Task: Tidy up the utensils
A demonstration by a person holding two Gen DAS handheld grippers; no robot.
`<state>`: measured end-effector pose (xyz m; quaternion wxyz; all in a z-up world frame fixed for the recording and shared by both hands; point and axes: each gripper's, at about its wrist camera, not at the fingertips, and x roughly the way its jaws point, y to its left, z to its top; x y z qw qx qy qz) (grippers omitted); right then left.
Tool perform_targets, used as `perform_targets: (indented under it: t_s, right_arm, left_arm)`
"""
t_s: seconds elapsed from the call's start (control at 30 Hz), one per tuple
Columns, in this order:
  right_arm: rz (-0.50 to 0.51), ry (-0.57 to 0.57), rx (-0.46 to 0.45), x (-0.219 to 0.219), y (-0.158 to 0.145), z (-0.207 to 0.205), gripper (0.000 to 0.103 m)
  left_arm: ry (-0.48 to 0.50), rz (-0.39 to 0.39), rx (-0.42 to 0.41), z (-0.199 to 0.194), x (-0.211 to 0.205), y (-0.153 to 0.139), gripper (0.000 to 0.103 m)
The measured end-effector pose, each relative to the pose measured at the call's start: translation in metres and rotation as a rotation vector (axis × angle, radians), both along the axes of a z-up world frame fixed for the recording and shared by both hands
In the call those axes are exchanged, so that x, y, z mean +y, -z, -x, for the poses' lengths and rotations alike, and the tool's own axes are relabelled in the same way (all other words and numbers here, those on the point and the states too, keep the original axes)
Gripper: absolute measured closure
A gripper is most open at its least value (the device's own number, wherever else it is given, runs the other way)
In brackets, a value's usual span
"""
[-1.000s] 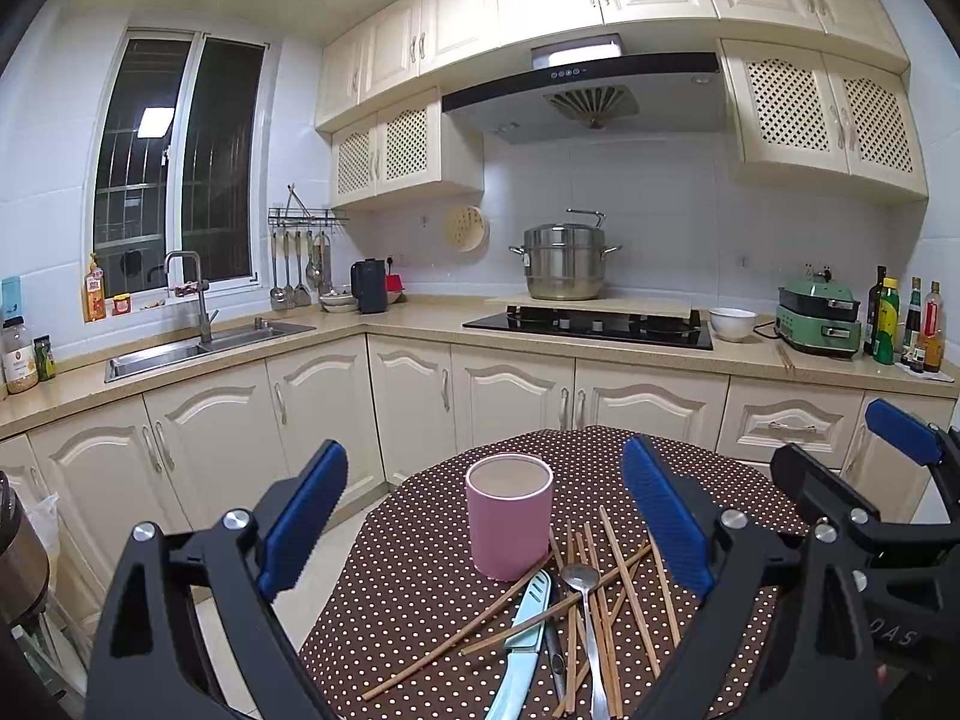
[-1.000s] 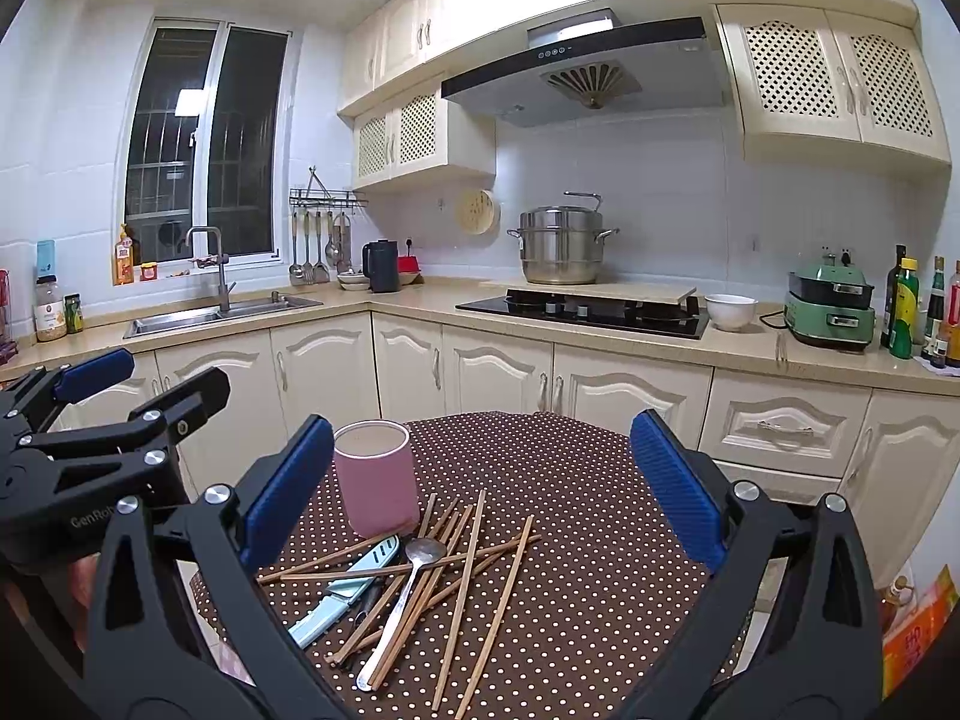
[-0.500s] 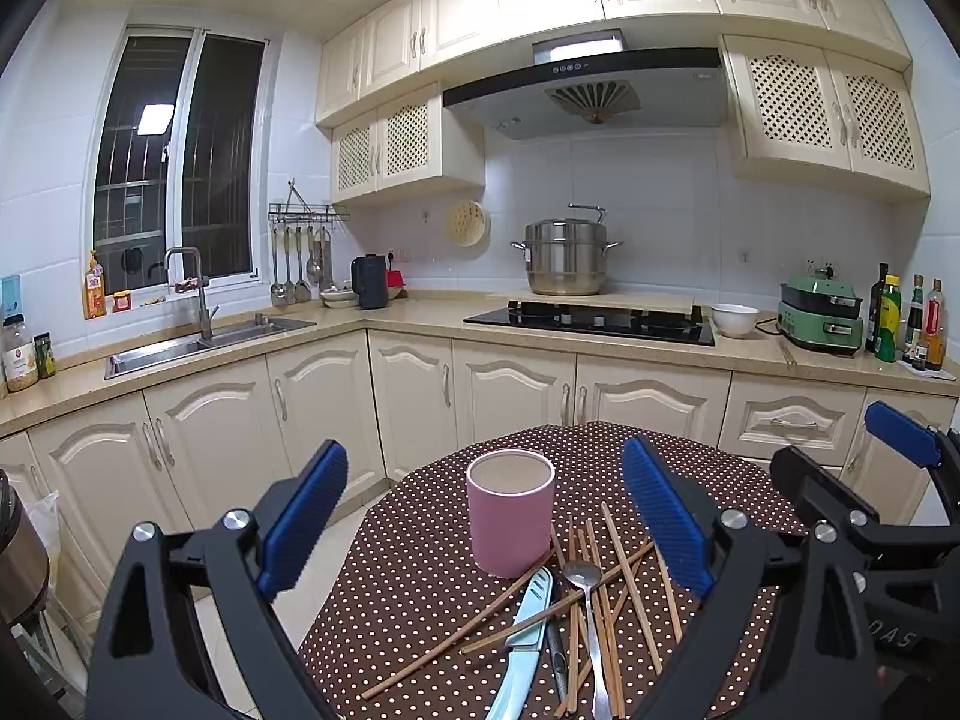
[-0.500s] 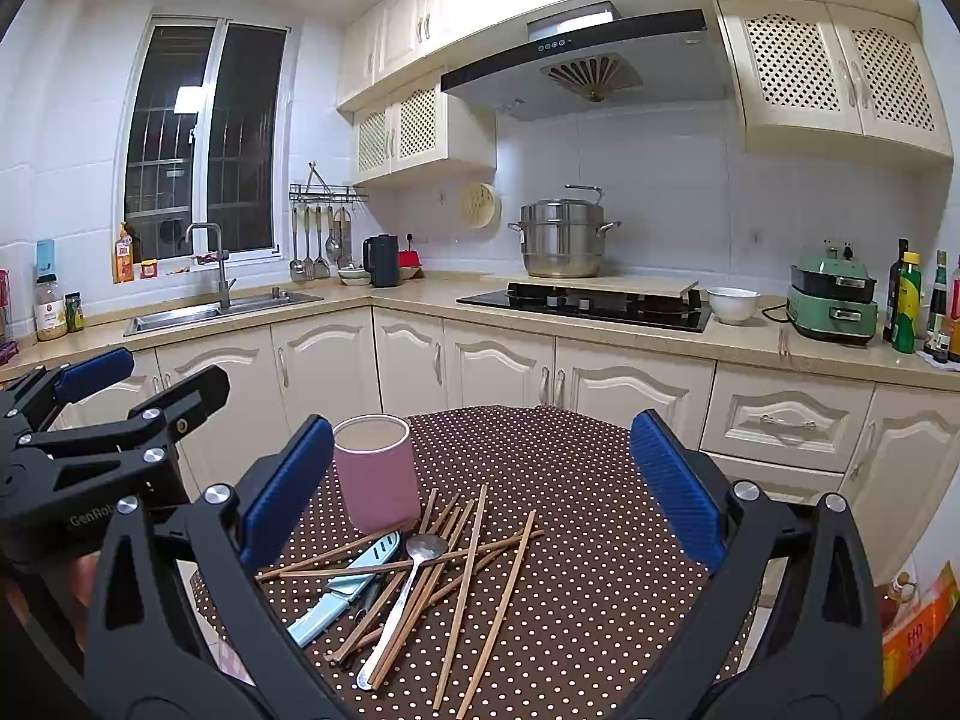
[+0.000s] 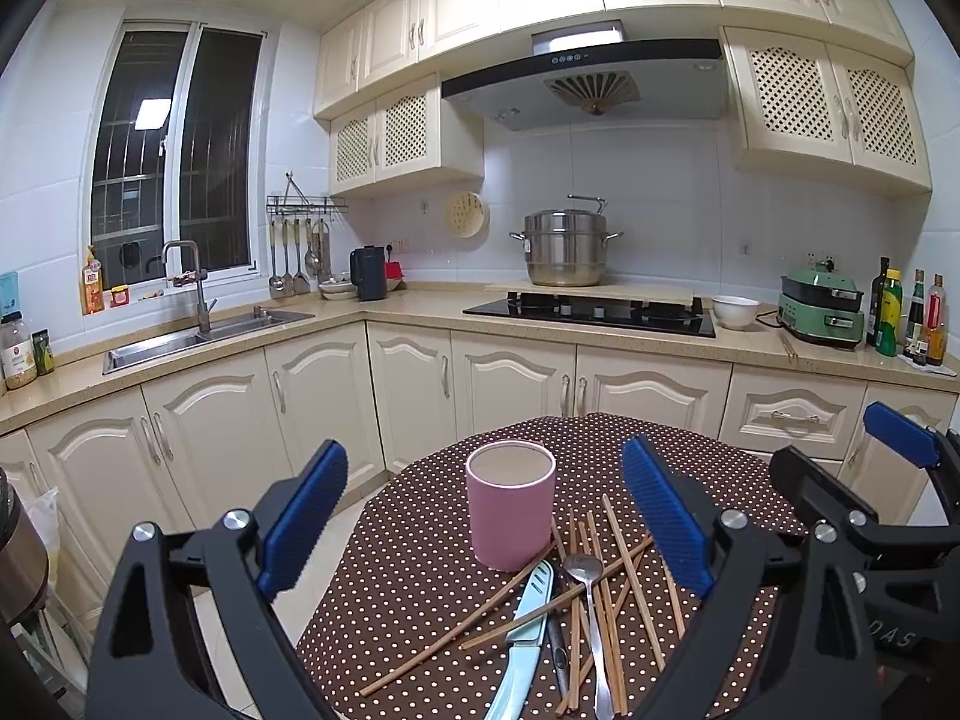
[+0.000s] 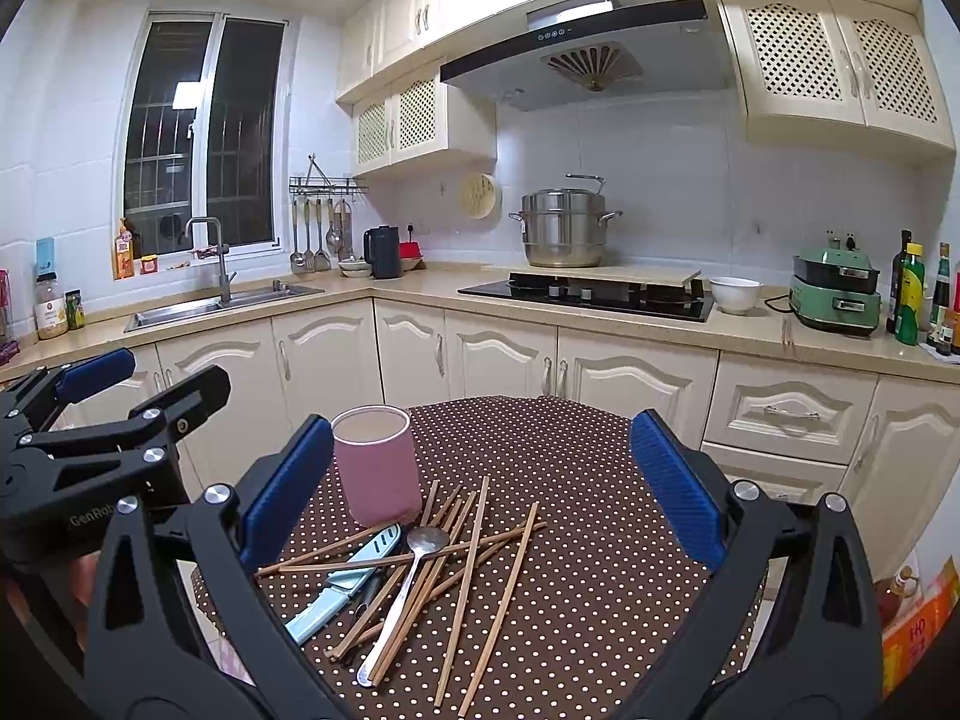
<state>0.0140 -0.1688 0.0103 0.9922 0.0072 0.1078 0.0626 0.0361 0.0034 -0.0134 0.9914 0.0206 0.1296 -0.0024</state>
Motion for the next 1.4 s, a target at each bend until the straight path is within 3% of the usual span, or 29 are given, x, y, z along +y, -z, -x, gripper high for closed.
perform_targets:
  t_s: [0.33,0.63,0.7,0.83,1.03,1.13,1.3,1.4]
  right_arm:
    - [-0.003,-0.001,0.015,-0.002,0.005,-0.005,0.006]
    - [-0.002,-0.003,0.074,-0.002,0.018,-0.019,0.006]
    - [0.003,0.000,0.103,-0.003,0.024,-0.025,0.006]
    - [0.020,0.013,0.174,-0.008,0.039,-0.041,0.006]
    - [0.033,0.064,0.318,-0.026,0.071,-0.068,0.006]
    - [0.022,0.078,0.376,-0.035,0.085,-0.077,0.006]
    - [0.004,0.081,0.446,-0.043,0.104,-0.088,0.006]
    - [-0.005,0.076,0.476,-0.046,0.111,-0.093,0.006]
  left_arm:
    - [0.000,-0.006,0.012,-0.005,0.000,0.005,0.012]
    - [0.007,-0.016,0.094,-0.024,-0.001,0.018,0.012]
    - [0.026,-0.007,0.137,-0.034,0.000,0.025,0.012]
    - [0.124,0.004,0.317,-0.068,0.002,0.050,0.012]
    - [0.184,-0.022,0.559,-0.119,0.015,0.095,0.012]
    - [0.196,-0.048,0.630,-0.138,0.020,0.113,0.012]
    - [0.229,-0.157,0.693,-0.154,0.019,0.134,0.012]
    - [0.228,-0.190,0.729,-0.170,0.022,0.141,0.027]
